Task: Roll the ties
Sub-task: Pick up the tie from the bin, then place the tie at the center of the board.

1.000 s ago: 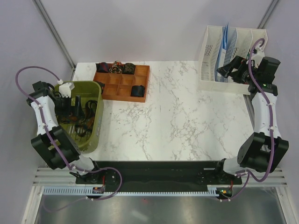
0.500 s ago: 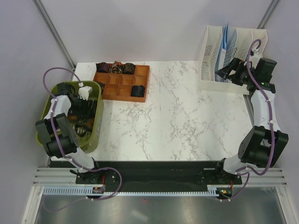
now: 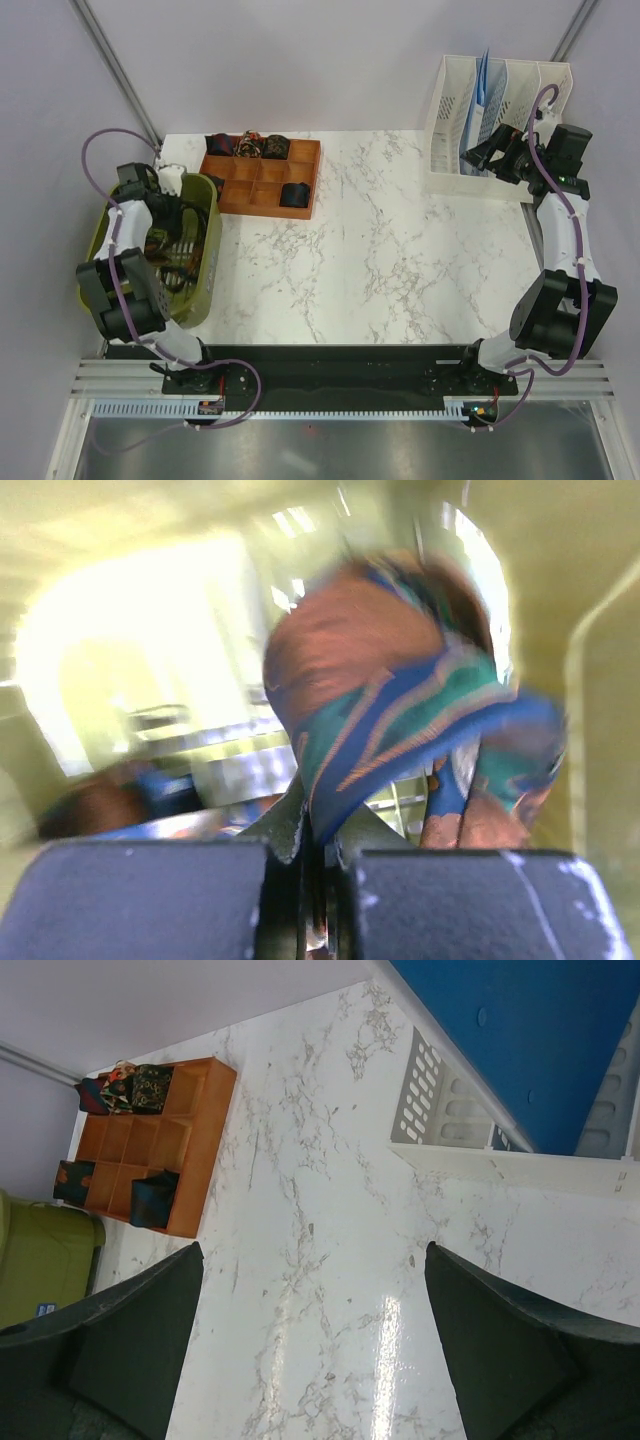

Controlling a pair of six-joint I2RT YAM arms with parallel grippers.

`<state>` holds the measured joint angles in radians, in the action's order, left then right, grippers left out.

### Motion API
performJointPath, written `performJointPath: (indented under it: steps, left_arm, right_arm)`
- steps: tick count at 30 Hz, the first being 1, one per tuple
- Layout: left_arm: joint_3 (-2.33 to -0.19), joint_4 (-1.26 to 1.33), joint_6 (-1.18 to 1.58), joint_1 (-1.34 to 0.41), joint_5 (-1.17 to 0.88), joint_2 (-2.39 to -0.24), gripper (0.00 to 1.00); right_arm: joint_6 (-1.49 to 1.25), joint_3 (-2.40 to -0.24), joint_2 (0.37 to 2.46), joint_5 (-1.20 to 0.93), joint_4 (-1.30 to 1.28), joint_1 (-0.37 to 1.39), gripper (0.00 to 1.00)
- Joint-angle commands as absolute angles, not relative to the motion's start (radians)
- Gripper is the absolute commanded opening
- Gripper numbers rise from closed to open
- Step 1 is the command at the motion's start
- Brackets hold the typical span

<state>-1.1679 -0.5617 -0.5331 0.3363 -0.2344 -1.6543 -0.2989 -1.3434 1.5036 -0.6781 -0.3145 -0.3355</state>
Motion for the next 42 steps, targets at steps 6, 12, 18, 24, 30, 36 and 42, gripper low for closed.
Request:
performJointPath:
  steps: [6,12,18,24,30,36,42]
  left_arm:
    - [-1.601,-0.614,-0.286,0.324,-0.432,-1.416,0.02]
    - [-1.871,-0.652,-0.175,0.152,-0.471,-1.393,0.02]
    - [-2.187,-0.663,-0.183,-0.125,-0.411,-1.48,0.02]
    - [-2.275,-0.67,-0.204,-0.379,-0.46,-1.548,0.02]
    - [-2.09,-0.68,-0.175,-0.561,-0.549,-1.558,0.02]
    - [-1.924,-0.713,-0.146,-0.621,-0.566,-1.589,0.02]
    - [-1.89,-0.744,-0.262,-0.669,-0.604,-1.615,0.02]
  right_arm:
    - [-0.291,-1.379,1.49,-0.735,-0.293,-0.319,0.98]
    - [-0.291,-1.391,1.483,-0.759,-0.296,-0.319,0.98]
    - [-0.295,-1.396,1.47,-0.785,-0.296,-0.318,0.98]
    - [-0.281,-1.391,1.442,-0.814,-0.301,-0.314,0.98]
    - [-0.238,-1.367,1.402,-0.848,-0.334,-0.314,0.98]
    - [-0.181,-1.299,1.356,-0.925,-0.371,-0.288,0.98]
    - [-0.248,-1.252,1.295,-0.923,-0.277,-0.128,0.98]
